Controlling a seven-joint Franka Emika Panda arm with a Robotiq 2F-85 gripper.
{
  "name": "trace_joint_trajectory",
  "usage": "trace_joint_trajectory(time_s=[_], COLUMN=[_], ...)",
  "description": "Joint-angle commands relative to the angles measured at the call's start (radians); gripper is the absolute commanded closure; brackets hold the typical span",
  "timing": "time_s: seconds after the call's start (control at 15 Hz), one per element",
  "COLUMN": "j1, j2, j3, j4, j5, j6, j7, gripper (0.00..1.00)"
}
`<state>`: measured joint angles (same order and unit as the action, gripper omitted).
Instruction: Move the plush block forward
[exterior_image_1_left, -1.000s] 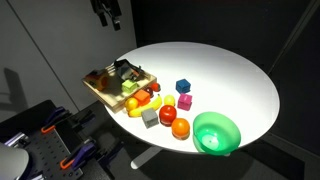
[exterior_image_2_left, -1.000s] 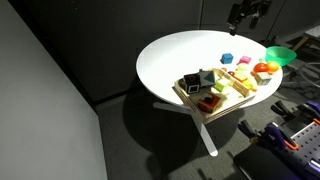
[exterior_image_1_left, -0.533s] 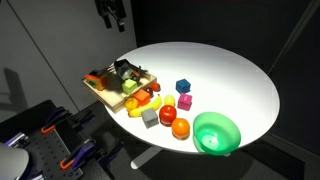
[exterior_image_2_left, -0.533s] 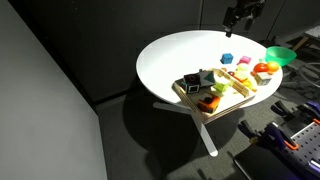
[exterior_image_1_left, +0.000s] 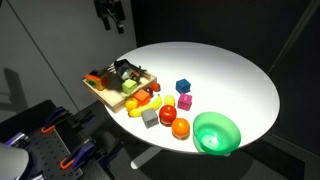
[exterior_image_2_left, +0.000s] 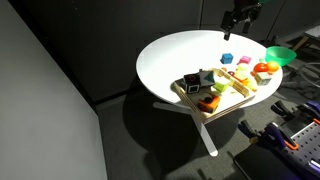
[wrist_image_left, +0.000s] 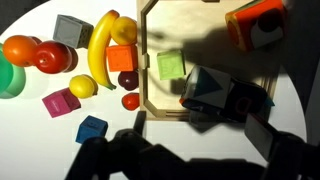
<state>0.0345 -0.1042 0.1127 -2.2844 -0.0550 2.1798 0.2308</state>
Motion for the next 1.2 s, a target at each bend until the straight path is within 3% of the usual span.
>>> trace_joint_trajectory(time_s=[0.0,0.67,1.13], j1=[0.026,0.083,0.129], j2=[0.074,0.261,0.387], j3=[0.004,-0.007,-0.052], j4=[0.045,0.076,0.081], j5=[0.003,-0.036,-0.143], j6=[0.019,0.143,0.296], j7=[0.035,0.062,0.167], gripper=[0.0,0.0,0.0])
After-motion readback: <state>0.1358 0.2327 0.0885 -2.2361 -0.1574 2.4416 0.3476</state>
